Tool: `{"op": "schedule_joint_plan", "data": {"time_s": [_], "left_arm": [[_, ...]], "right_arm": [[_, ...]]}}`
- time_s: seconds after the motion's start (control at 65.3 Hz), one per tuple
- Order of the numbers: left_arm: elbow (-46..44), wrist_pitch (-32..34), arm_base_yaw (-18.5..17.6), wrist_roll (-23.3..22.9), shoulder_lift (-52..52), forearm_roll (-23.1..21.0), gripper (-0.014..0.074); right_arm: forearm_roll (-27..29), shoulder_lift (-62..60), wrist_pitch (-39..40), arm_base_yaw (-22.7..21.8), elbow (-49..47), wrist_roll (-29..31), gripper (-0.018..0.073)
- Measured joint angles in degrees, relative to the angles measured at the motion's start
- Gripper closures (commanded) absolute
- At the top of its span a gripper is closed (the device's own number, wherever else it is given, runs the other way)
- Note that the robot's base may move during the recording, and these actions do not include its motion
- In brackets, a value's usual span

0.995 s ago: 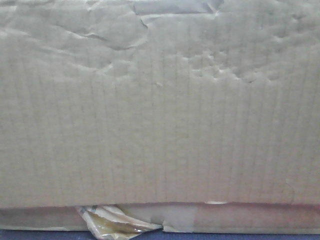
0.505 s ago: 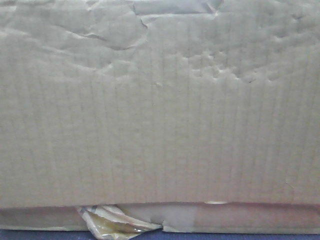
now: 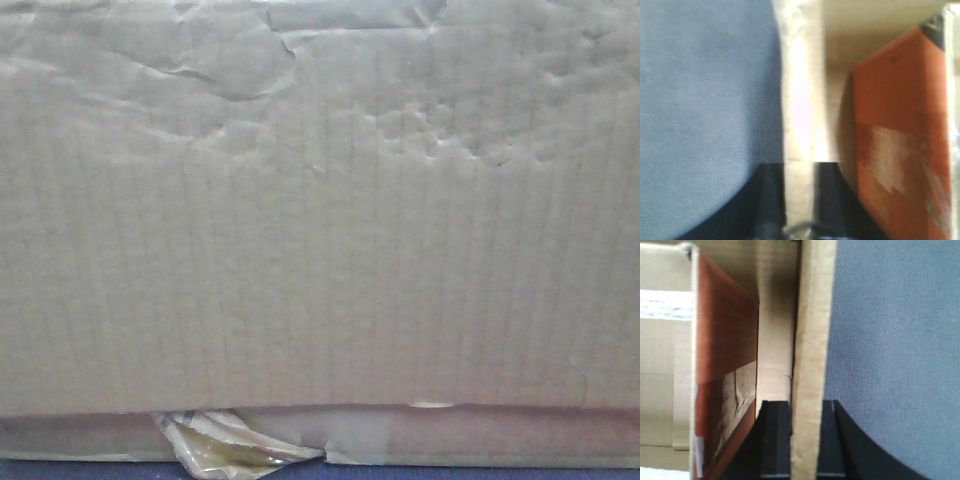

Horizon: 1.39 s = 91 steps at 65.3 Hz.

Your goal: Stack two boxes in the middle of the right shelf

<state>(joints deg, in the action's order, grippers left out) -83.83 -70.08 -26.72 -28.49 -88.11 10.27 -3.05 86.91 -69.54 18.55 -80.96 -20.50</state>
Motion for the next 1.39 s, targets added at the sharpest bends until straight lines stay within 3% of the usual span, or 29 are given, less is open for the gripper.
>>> {"op": "schedule_joint_plan", "data": {"time_s": [0.168,0.413,0.582,0.98,1.194,1.393], "left_arm": [[0.0,0.1,0.0,-1.8,0.0,1.3,0.0707],[0.0,2.5,-1.3,-7.6,0.9,7.6,0.0707],[-0.3,5.6,-1.3,-9.8,3.7,11.3,0.0707],[-12.3,10.2,-1.3,-10.3,5.9,22.1,0.0707],[-16.6,11.5,-1.3,-10.4,6.2,25.6,0.0707],[-16.8,12.2,-1.3,-10.5,6.3,26.3,0.0707]], "right_arm": [[-1.0,0.0,-0.1,0.5,-0.1,-1.0,0.0713],[-10.3,-0.8,1.0,6.2,-1.3,-8.1,0.0713],[-13.6,-2.2,5.2,7.1,-2.5,-10.6,0.0713],[-19.8,-2.8,15.9,7.1,-11.4,-11.8,0.0713],[-24.0,-2.8,19.9,7.1,-16.3,-14.4,0.0713],[-24.8,-2.8,20.3,7.1,-16.9,-16.2,0.0713]]}}
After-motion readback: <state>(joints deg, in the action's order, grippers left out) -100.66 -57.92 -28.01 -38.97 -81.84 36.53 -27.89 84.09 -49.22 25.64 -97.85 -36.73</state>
